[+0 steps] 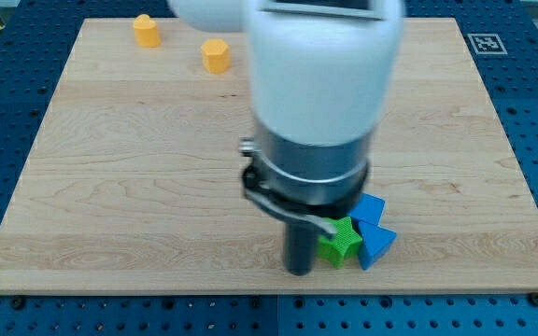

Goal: Separate the triangle from the group of blocks

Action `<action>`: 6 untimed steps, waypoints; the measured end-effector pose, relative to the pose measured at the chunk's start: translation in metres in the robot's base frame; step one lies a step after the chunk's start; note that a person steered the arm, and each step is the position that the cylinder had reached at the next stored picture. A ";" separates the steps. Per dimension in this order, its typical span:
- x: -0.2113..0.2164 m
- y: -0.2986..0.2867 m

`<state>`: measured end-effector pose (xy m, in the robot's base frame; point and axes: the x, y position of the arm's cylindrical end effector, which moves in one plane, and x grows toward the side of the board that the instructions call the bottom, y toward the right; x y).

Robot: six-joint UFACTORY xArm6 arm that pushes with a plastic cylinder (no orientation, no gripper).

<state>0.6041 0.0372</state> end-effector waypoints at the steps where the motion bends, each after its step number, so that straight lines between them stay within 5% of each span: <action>1: -0.004 0.041; 3: -0.007 0.079; 5: -0.017 0.175; 6: -0.015 0.155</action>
